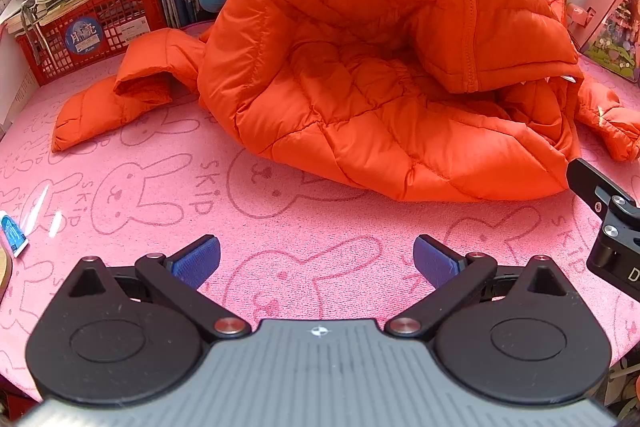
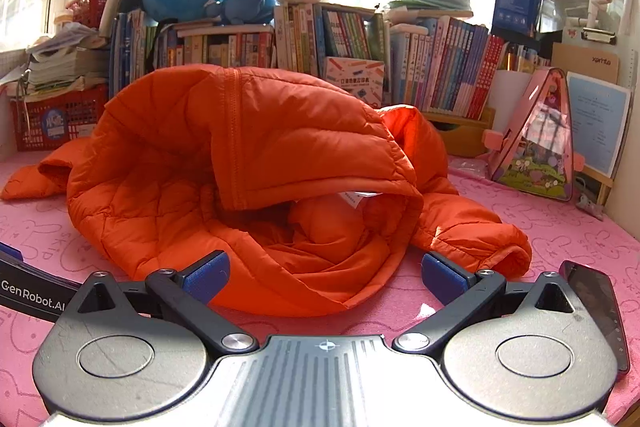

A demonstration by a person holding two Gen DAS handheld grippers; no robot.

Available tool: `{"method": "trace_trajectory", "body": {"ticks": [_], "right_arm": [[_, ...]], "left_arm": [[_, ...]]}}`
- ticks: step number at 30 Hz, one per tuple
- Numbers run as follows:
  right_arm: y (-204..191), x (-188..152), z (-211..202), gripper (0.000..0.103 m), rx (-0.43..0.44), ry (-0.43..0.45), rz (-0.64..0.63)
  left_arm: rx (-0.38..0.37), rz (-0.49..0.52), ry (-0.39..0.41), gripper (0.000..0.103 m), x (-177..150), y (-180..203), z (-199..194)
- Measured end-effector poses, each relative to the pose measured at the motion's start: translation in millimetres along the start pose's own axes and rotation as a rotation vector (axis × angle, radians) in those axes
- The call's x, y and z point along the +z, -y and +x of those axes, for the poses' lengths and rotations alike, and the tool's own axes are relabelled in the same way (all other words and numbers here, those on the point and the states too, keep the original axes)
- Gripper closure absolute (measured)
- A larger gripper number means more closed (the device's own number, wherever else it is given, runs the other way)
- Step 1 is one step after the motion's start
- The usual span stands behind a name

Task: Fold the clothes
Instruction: 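Reach both grippers toward the crumpled orange puffer jacket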

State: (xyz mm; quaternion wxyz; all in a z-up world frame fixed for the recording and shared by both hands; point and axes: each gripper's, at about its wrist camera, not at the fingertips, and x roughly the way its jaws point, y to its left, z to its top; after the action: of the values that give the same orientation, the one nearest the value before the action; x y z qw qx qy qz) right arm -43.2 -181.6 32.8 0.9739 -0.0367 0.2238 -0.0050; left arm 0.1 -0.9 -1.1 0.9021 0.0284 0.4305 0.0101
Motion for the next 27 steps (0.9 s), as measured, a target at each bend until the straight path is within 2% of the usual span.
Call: {"method": "trace_trajectory", "body": {"ticks": [16,27], "right_arm": [[-1,-3,4,0.000,-0.005,-0.008,-0.018],[-7,-3,9,0.000,0.011,-0.013,-0.063]], "left_arm": [[-0.006,0.005,-0.004,0.000,-5,3,3],[-0.016,-0.006,-0.039,0.000,-4,0,11]]}}
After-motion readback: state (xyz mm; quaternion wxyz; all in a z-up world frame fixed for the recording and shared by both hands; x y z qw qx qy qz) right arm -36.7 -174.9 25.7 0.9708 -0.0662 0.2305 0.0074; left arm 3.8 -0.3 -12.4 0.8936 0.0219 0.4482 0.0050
